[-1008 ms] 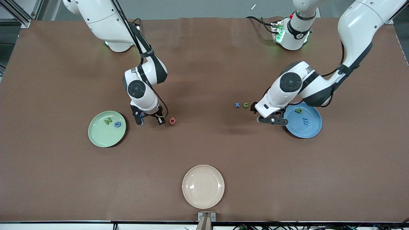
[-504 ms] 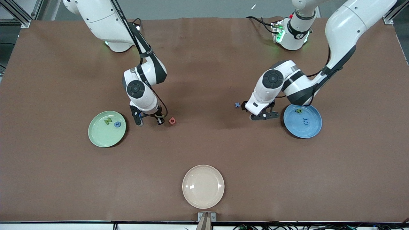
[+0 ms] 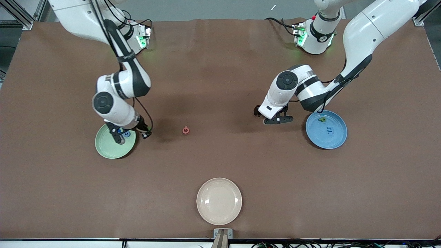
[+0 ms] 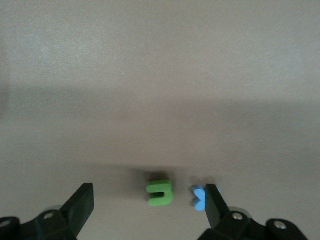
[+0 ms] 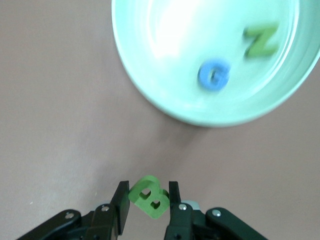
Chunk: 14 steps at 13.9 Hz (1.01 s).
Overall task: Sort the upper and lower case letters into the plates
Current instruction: 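Drop B into the green plate while the left gripper reaches green u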
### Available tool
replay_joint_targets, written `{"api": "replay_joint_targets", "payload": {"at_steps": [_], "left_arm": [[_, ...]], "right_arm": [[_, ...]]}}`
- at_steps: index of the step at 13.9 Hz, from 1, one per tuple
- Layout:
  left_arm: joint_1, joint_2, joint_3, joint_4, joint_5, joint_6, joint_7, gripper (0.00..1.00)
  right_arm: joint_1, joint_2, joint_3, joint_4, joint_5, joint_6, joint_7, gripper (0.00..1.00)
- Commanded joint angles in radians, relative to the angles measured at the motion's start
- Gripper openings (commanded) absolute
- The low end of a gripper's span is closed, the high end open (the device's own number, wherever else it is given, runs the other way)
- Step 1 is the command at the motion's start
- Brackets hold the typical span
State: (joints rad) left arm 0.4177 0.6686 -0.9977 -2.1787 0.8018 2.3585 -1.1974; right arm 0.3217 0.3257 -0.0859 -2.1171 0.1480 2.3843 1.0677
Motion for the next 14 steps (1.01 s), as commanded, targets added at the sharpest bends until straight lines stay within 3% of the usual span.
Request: {"api": "replay_joint_targets", "payload": {"at_steps": [1, 4, 9, 14], "left_arm": [[0.004, -0.011, 0.017, -0.038, 0.039, 0.053, -0.019, 0.92], [-0.016, -0.007, 0.036, -0.044, 0.039, 0.054, -0.021, 0.85], [-0.053, 0.003, 0.067, -0.043, 0.039, 0.054, -0.054, 0.77], [-0.069, 0.012, 0.067, -0.036, 0.039, 0.056, -0.064, 0.73]], "right_arm": [[-0.111, -0.03, 0.018, -0.032, -0.013, -0.016, -0.167, 0.0], [-0.164, -0.002, 0.017, -0.014, -0.013, 0.006, -0.23, 0.0], [-0.2, 0.127, 0.017, 0.101, -0.016, 0.018, -0.23, 0.0], [-0.207, 0.19, 0.017, 0.112, -0.016, 0.098, -0.23, 0.01]]}}
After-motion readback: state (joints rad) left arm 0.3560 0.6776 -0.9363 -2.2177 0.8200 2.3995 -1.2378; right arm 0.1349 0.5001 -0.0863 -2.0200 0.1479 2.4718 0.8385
